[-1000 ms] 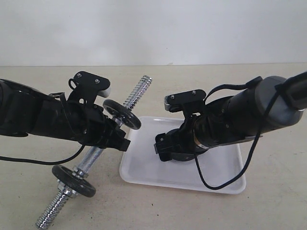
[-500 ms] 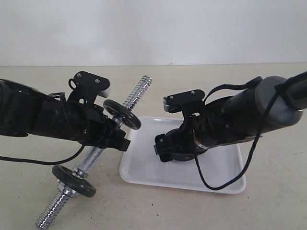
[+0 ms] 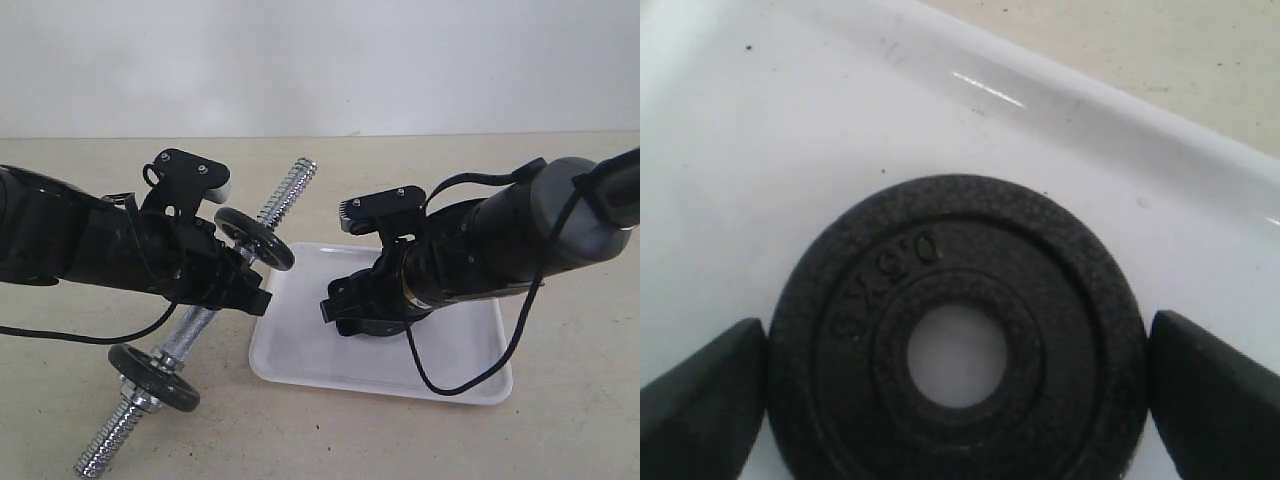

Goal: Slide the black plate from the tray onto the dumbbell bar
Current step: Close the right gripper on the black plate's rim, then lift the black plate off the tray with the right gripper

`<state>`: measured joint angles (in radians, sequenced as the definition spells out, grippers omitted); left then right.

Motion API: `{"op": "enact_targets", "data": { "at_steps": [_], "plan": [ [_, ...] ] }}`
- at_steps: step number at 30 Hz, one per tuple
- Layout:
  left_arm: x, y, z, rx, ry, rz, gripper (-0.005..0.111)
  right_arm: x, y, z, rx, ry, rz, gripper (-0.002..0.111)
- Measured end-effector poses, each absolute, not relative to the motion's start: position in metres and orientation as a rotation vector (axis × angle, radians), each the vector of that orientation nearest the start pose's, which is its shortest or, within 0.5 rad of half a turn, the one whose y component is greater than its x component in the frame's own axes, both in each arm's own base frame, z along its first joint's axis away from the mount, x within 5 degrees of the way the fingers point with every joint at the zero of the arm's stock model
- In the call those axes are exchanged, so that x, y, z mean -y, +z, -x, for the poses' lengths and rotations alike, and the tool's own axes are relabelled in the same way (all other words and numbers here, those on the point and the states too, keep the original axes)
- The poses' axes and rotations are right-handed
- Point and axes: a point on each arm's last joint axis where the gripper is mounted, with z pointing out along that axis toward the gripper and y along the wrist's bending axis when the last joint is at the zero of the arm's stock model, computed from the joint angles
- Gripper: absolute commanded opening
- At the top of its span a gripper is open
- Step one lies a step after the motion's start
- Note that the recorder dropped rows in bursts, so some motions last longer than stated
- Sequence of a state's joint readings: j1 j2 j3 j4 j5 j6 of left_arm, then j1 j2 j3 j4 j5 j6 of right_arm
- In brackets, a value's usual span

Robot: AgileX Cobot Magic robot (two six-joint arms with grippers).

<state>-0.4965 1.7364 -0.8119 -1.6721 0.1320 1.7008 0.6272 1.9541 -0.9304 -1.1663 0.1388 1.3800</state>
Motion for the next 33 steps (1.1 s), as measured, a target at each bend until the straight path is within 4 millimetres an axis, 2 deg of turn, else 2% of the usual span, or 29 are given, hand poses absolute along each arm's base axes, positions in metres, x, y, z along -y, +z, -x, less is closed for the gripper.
{"op": "enact_targets", "data": {
  "at_steps": [2,7,9,10,11,22,27,33],
  "plan": [
    [0.168,0.157,-0.285,-2.319,-0.375,-0.687,0.004,-0.2,0.106,-0.296,-2.513,0.164,0.473,0.039],
    [0.168,0.157,-0.285,-2.319,-0.375,-0.687,0.004,-0.2,0.106,-0.296,-2.513,0.164,0.473,0.038],
    [0.168,0.157,-0.285,-2.319,-0.375,-0.687,0.004,-0.2,0.106,-0.296,-2.513,0.159,0.471,0.024],
    [0.168,0.157,-0.285,-2.319,-0.375,-0.687,0.004,-0.2,0.106,-0.296,-2.514,0.156,0.47,0.004],
    [0.168,0.157,-0.285,-2.319,-0.375,-0.687,0.004,-0.199,0.106,-0.297,-2.515,0.148,0.468,0.0],
    [0.168,0.156,-0.282,-2.31,-0.371,-0.737,0.004,-0.198,0.111,-0.297,-2.509,0.13,0.457,0.0],
    [0.162,0.148,-0.277,-2.308,-0.291,-0.839,0.004,-0.19,0.126,-0.293,-2.488,0.08,0.432,0.0],
    [0.157,0.145,-0.275,-2.32,-0.235,-0.839,0.004,-0.189,0.151,-0.292,-2.42,0.109,0.429,0.0]
  ]
}}
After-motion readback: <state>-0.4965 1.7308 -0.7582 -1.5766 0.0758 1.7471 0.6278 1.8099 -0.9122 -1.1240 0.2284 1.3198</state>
